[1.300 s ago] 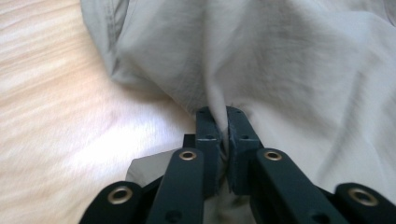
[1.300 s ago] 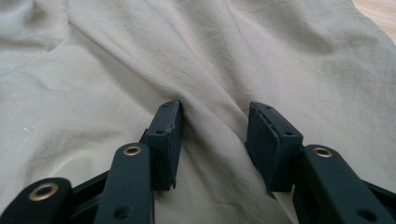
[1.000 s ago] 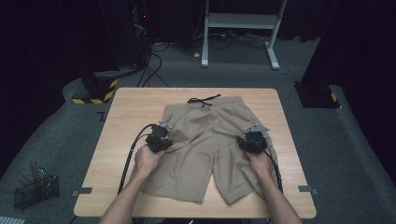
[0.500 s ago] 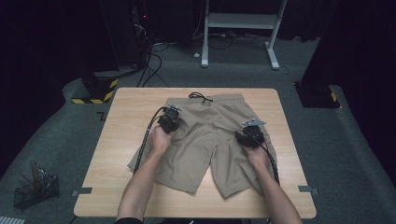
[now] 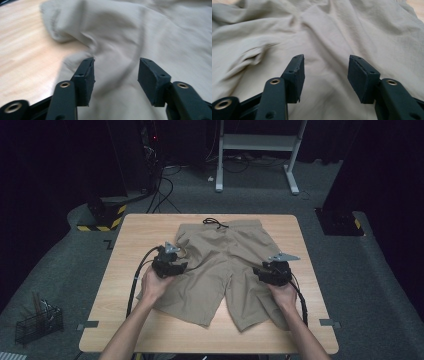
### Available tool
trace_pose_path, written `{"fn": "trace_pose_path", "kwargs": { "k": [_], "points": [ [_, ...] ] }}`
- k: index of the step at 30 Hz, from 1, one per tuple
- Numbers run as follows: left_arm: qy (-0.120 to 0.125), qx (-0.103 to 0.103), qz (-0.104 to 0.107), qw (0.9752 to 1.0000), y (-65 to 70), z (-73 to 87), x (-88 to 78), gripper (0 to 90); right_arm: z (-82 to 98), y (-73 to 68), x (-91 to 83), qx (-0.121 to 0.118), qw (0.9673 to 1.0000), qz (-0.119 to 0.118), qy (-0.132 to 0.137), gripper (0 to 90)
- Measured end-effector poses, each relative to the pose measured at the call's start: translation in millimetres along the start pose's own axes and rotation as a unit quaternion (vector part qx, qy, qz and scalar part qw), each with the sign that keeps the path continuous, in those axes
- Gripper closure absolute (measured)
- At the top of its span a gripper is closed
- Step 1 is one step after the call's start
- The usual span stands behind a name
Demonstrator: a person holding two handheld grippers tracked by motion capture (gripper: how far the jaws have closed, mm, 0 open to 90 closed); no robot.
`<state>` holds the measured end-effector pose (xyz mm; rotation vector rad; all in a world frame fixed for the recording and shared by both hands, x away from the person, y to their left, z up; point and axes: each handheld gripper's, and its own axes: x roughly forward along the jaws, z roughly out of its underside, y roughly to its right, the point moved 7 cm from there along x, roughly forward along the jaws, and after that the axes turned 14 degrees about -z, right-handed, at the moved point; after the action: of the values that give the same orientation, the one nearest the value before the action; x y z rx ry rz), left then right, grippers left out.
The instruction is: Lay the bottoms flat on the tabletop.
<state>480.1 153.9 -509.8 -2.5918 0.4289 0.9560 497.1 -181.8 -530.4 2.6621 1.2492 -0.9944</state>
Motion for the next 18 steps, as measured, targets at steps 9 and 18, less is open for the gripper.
{"fn": "trace_pose_path", "kwargs": {
  "k": [9, 18],
  "points": [
    [0.0, 0.011, 0.033, 0.9994, 43.4, 51.5, -28.8, 43.9, 22.5, -23.4, -21.1, -0.022, 0.9998, 0.004, 0.002, 46.1],
    [-0.035, 0.0, 0.015, 0.9993, 48.6, 73.9, -11.7, 46.6, 47.8, -37.8, -5.9, -0.048, 0.9951, -0.02, -0.084, 65.8]
  ]
}}
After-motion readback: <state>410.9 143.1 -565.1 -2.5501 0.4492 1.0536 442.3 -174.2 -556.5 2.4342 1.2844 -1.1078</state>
